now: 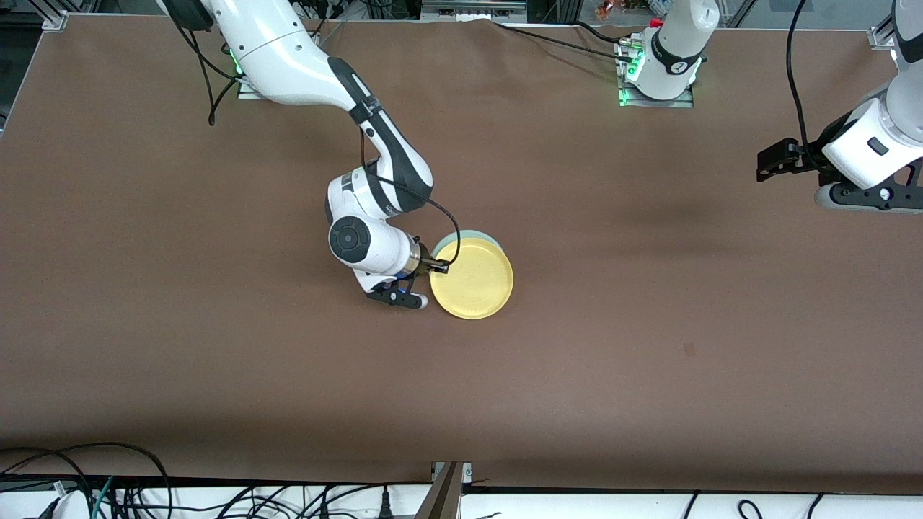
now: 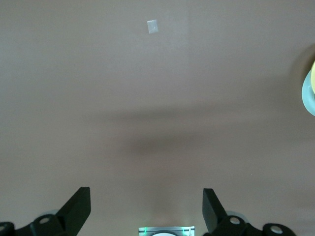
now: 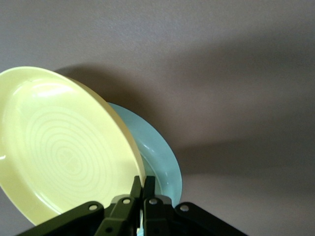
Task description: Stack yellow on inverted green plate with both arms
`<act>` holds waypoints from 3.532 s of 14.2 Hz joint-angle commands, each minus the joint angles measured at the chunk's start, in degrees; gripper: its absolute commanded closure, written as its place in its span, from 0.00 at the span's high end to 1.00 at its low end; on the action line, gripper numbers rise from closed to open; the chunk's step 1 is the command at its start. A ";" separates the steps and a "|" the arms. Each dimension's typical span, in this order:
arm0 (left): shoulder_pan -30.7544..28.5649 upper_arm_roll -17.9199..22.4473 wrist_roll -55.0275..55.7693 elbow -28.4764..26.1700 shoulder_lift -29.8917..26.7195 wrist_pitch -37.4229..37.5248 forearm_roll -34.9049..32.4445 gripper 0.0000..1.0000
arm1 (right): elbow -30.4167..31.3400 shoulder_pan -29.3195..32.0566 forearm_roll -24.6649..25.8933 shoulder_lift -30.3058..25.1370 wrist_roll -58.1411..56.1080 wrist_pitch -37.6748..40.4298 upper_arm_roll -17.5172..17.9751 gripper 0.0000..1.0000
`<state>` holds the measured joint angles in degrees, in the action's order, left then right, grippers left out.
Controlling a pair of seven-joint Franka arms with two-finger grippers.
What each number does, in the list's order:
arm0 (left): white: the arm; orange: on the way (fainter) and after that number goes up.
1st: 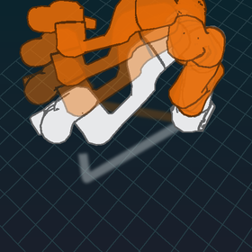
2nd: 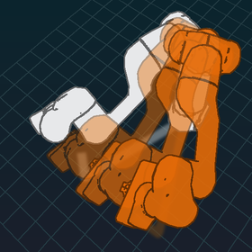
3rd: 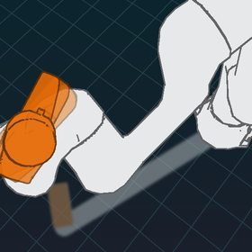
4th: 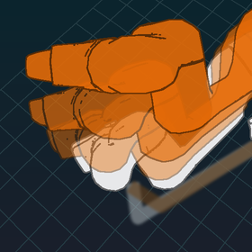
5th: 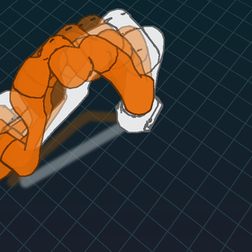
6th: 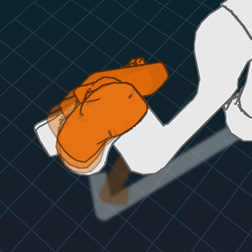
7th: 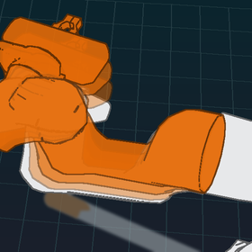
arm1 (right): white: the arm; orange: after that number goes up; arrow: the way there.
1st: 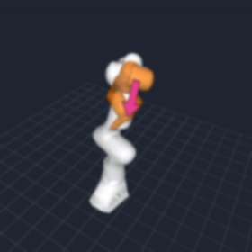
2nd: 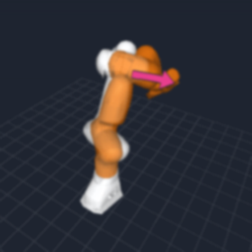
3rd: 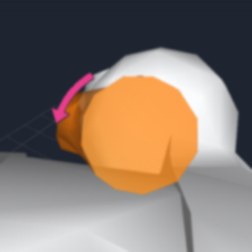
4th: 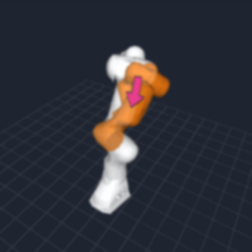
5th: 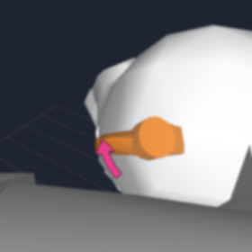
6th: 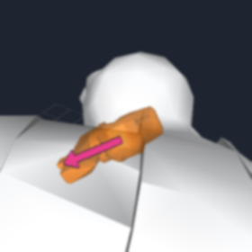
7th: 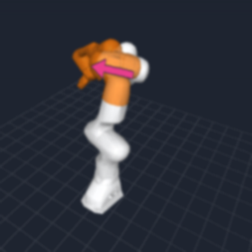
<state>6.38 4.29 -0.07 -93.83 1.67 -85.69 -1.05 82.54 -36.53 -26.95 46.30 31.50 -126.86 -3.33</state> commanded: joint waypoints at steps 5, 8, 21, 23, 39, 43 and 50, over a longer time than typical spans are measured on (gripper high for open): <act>-0.75 -0.59 4.12 -1.27 -1.23 -1.84 1.49 1.00 | 1.49 -0.74 -0.65 -2.09 0.14 -0.75 -0.80 0.00; -0.14 -0.77 4.12 -0.39 -0.27 -5.01 1.49 1.00 | 1.84 -0.91 -0.47 -2.18 0.05 -0.49 -0.98 0.00; -0.05 -0.59 4.20 6.55 5.36 -5.19 2.28 1.00 | 22.45 -1.09 -0.21 -18.08 -7.67 -7.48 -0.45 0.00; -0.31 -0.59 4.20 6.55 5.27 -5.19 2.72 1.00 | 27.13 -1.09 -0.29 -18.18 -9.35 -16.71 2.09 0.00; -0.67 -0.42 3.24 6.55 5.45 -8.53 2.02 1.00 | 23.29 -4.08 -1.09 -12.11 -8.91 -25.73 2.19 1.00; -0.58 -0.42 3.24 6.55 5.45 -8.62 2.10 1.00 | 18.91 -2.76 -0.03 -14.04 -9.88 -13.37 -2.45 1.00; 0.04 -0.59 3.24 7.52 5.54 -8.70 0.08 1.00 | -0.87 0.13 9.37 -14.40 -25.14 24.16 -19.07 1.00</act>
<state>6.15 3.71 3.80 -87.99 6.52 -94.60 0.23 86.22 -38.25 -18.88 31.16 11.17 -109.94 -20.27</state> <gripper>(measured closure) 0.000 0.000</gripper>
